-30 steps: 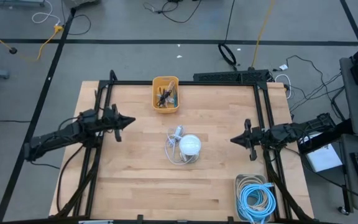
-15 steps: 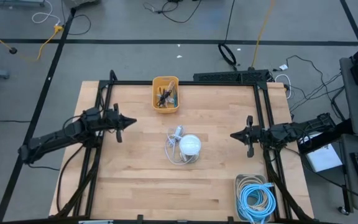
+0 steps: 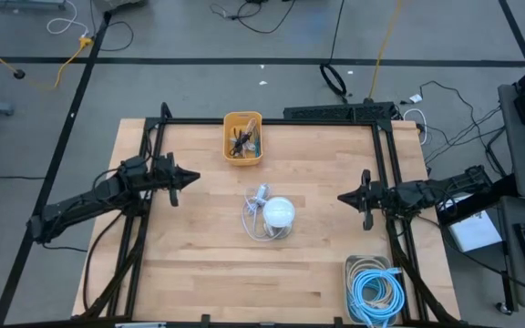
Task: Pick & Place USB Port
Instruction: Return to Home Position
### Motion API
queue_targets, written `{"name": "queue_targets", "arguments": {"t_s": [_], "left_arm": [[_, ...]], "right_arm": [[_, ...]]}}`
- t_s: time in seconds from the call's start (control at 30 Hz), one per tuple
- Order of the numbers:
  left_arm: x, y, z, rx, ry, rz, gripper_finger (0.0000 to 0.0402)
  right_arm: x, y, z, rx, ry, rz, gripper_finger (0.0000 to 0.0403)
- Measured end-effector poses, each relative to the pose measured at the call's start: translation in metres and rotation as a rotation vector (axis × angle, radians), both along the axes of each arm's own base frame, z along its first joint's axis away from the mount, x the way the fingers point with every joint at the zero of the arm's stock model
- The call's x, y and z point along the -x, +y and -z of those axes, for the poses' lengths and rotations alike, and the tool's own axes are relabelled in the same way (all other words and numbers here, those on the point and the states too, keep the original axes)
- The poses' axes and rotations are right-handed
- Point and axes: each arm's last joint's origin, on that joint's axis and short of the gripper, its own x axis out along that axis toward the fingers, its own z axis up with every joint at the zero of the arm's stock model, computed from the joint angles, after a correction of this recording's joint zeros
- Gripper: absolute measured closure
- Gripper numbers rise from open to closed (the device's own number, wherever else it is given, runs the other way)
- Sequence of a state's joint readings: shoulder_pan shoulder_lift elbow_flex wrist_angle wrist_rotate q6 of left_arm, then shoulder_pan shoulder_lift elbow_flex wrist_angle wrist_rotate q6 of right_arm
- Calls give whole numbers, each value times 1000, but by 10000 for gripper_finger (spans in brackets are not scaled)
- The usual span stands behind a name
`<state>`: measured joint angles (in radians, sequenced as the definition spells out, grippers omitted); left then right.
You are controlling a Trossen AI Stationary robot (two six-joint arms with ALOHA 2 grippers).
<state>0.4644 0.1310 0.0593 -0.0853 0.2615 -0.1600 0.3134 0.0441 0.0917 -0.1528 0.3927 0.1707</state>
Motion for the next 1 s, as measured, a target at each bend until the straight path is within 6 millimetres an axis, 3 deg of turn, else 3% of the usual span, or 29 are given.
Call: {"name": "queue_targets", "arguments": {"t_s": [0.47,1.0], "left_arm": [[0,0,0,0,0,0,369],[0,0,0,1,-1,-1,369]], "right_arm": [[-1,0,-31,-108,-333,0,403],[0,0,-33,-112,-343,-1,403]]}}
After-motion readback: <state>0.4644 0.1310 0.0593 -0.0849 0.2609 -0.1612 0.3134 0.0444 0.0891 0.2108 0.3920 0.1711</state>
